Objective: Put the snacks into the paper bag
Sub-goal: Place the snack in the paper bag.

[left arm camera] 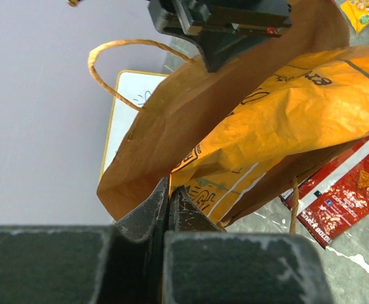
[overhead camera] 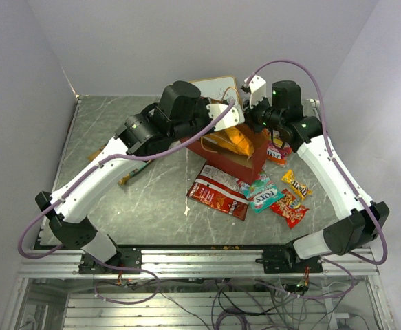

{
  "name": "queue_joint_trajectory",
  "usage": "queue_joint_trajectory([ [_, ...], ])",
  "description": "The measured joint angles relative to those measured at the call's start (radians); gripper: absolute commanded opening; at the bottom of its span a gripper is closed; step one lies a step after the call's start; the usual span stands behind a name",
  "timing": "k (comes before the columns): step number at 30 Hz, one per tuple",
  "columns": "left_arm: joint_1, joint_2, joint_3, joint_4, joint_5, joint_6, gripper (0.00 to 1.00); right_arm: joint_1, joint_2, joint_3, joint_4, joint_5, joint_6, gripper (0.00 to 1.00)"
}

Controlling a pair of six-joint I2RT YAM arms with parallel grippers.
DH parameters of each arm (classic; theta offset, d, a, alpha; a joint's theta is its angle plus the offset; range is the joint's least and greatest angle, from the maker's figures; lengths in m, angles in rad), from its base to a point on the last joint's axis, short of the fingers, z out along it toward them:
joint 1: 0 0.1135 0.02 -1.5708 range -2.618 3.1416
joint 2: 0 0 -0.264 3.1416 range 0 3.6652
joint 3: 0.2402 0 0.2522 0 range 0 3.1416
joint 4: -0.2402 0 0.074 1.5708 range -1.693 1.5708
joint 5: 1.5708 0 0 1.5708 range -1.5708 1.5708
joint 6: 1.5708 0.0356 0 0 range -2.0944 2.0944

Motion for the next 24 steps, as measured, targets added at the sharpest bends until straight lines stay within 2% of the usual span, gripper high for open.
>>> queue_joint_trajectory([
  [9,-0.001,0.029,0.042,-0.048,0.103,-0.018,0.07,-0.026,-0.001,0.000,0.000,-0.030,0.016,0.00],
  [16,-0.001,0.034,0.040,-0.052,0.121,-0.037,0.07,-0.027,-0.033,-0.038,0.004,-0.098,-0.021,0.00],
  [24,-0.001,0.036,-0.051,-0.041,0.143,-0.068,0.07,-0.027,-0.090,-0.096,0.027,-0.103,-0.024,0.00],
])
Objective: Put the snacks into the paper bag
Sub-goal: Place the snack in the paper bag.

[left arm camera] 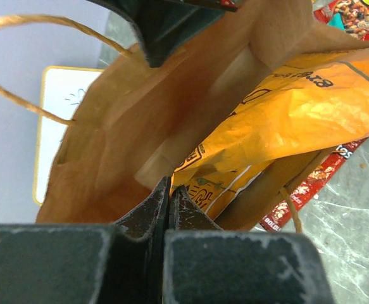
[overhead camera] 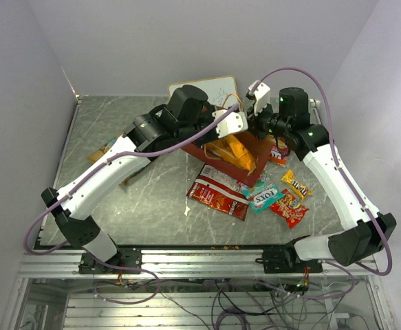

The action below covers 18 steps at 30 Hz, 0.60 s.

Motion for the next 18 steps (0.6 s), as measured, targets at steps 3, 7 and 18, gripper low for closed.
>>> queue_joint_trajectory([
  [3,0.000,0.015,-0.024,0.011,0.011,-0.024,0.07,0.000,0.000,0.000,0.004,-0.002,0.014,0.00],
  [7,0.013,0.045,-0.041,0.036,0.027,-0.051,0.07,-0.001,0.000,0.000,0.011,-0.005,0.023,0.00],
  [18,0.085,0.058,-0.137,0.105,0.078,-0.048,0.07,-0.003,0.000,-0.012,0.019,0.007,0.044,0.00],
])
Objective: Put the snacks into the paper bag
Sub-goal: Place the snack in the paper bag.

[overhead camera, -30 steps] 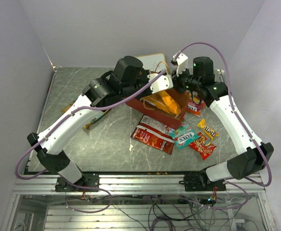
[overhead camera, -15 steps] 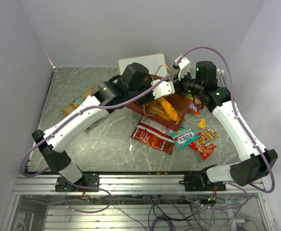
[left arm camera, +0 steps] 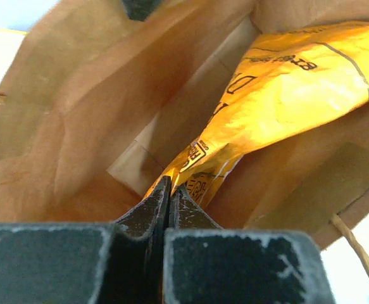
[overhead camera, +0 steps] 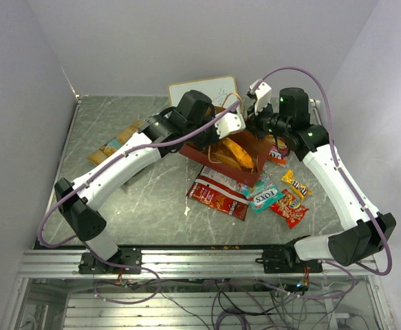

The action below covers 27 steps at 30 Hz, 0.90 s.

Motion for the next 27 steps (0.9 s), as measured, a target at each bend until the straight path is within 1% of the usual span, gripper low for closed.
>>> queue_joint_trajectory([
  [5,0.001,0.003,-0.098,0.063,0.017,0.017,0.07,-0.009,-0.002,-0.013,0.015,0.004,0.022,0.00],
  [8,0.008,0.021,-0.129,0.087,0.024,0.017,0.07,-0.014,-0.002,-0.016,0.017,0.003,0.030,0.00],
  [14,0.021,0.035,-0.196,0.164,0.076,0.026,0.14,-0.019,-0.002,-0.019,0.021,0.003,0.044,0.00],
  [22,0.027,0.087,-0.172,0.174,0.120,0.055,0.23,-0.020,-0.003,-0.035,0.029,0.004,0.045,0.00],
  [27,0.027,0.091,-0.134,0.146,0.143,0.077,0.29,-0.020,-0.003,-0.038,0.029,0.008,0.044,0.00],
])
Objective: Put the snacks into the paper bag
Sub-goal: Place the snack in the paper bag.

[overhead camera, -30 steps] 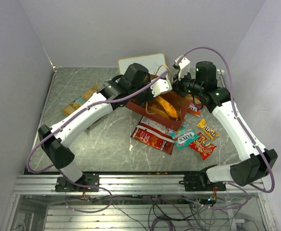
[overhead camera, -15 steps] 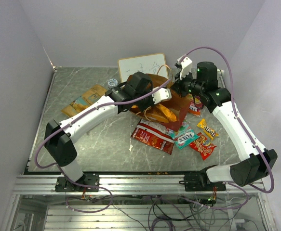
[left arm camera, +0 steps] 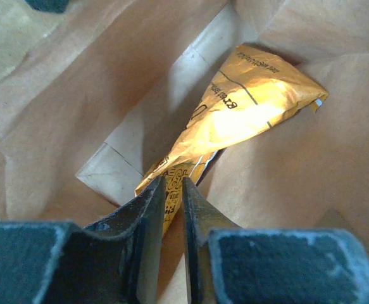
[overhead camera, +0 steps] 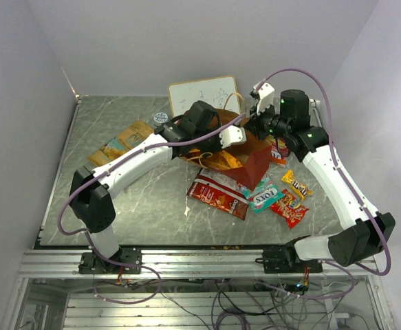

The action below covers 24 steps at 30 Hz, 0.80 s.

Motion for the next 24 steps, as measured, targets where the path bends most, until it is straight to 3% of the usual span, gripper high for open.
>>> queue_joint_trajectory([
  [10,0.000,-0.014,0.083,-0.083,0.014,0.044,0.36,0.000,0.000,0.000,0.000,0.020,-0.007,0.00],
  [17,0.017,-0.113,0.137,-0.101,-0.006,0.019,0.41,0.000,0.000,0.011,-0.006,0.039,-0.014,0.00],
  [24,0.184,-0.298,0.091,-0.082,-0.016,-0.086,0.51,-0.002,0.000,0.013,-0.016,0.043,-0.020,0.00],
])
